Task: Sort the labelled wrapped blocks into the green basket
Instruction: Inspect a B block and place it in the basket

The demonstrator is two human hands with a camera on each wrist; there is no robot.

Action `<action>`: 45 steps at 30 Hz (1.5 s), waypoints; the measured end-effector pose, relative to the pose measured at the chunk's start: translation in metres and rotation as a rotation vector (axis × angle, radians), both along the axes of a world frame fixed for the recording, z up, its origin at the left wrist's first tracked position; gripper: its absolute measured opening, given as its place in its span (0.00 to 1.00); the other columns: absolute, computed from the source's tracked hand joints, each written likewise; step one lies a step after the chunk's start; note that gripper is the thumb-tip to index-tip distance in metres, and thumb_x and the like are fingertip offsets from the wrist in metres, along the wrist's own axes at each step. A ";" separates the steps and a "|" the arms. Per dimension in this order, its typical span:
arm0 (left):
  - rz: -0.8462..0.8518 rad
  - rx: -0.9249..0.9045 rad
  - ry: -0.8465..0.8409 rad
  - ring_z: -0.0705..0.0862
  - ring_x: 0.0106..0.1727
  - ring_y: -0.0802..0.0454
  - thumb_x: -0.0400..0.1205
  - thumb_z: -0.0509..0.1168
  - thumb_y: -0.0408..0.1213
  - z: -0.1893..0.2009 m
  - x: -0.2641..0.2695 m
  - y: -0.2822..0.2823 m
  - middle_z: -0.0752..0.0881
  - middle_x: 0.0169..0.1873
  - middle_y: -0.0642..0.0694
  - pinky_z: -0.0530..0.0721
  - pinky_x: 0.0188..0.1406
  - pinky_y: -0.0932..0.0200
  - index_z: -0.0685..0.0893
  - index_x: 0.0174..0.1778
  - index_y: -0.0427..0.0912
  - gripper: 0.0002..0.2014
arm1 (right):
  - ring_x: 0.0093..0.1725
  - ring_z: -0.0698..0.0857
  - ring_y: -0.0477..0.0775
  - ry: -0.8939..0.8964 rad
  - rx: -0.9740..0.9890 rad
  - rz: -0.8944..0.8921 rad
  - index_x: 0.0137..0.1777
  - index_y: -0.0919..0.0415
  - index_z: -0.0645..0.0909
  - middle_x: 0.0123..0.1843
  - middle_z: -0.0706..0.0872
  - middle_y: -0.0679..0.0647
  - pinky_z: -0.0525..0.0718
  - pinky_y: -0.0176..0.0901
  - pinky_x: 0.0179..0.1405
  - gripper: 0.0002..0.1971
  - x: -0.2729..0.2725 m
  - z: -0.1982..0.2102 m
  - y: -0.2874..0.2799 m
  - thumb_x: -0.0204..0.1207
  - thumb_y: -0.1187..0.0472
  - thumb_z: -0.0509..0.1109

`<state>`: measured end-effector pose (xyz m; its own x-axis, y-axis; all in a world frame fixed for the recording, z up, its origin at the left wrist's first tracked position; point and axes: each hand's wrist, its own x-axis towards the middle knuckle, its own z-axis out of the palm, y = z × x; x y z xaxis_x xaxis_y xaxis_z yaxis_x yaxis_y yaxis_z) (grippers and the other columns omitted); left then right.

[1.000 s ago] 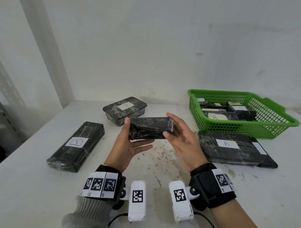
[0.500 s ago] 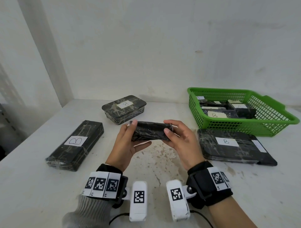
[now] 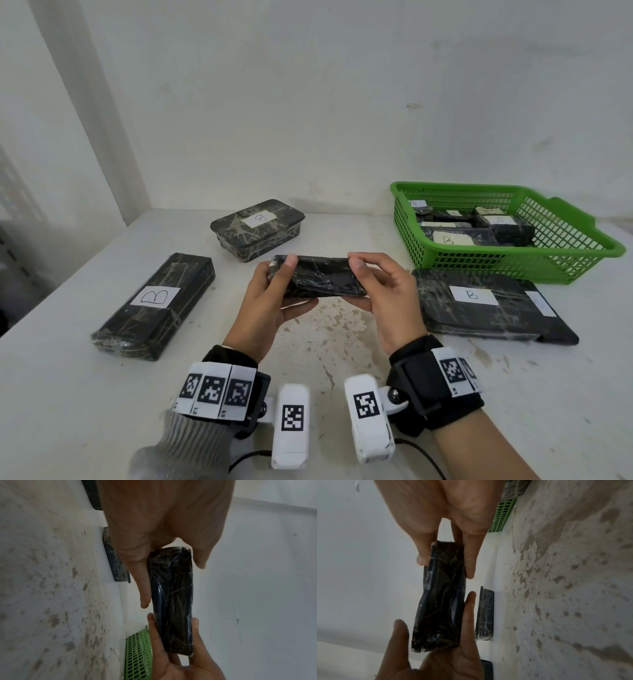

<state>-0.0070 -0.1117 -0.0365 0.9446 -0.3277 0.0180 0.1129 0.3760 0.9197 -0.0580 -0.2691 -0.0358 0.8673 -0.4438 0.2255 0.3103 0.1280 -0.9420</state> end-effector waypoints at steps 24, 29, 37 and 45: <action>0.091 0.049 -0.026 0.88 0.59 0.40 0.83 0.66 0.36 -0.006 -0.002 -0.006 0.84 0.61 0.29 0.90 0.44 0.54 0.73 0.65 0.29 0.18 | 0.44 0.86 0.53 0.080 -0.098 0.089 0.41 0.58 0.75 0.41 0.82 0.55 0.89 0.47 0.41 0.14 0.005 -0.008 0.001 0.68 0.57 0.80; 0.011 0.039 -0.043 0.91 0.54 0.43 0.78 0.70 0.35 -0.003 -0.006 -0.005 0.85 0.61 0.31 0.91 0.46 0.54 0.72 0.67 0.29 0.24 | 0.43 0.86 0.57 0.082 -0.123 -0.035 0.37 0.59 0.75 0.40 0.81 0.59 0.91 0.55 0.40 0.14 0.006 -0.009 0.000 0.71 0.63 0.81; 0.054 0.016 -0.043 0.91 0.52 0.45 0.81 0.68 0.31 -0.005 -0.003 -0.003 0.84 0.61 0.29 0.91 0.45 0.56 0.73 0.68 0.28 0.21 | 0.49 0.86 0.55 0.105 -0.079 0.102 0.44 0.55 0.76 0.48 0.83 0.57 0.90 0.49 0.50 0.12 0.005 -0.010 0.000 0.73 0.64 0.78; -0.014 0.001 -0.046 0.90 0.55 0.43 0.79 0.68 0.26 -0.003 -0.007 -0.006 0.83 0.64 0.28 0.90 0.52 0.53 0.71 0.71 0.27 0.24 | 0.49 0.87 0.55 0.026 -0.090 0.041 0.46 0.57 0.76 0.49 0.85 0.59 0.91 0.42 0.45 0.13 0.002 -0.007 -0.001 0.73 0.71 0.77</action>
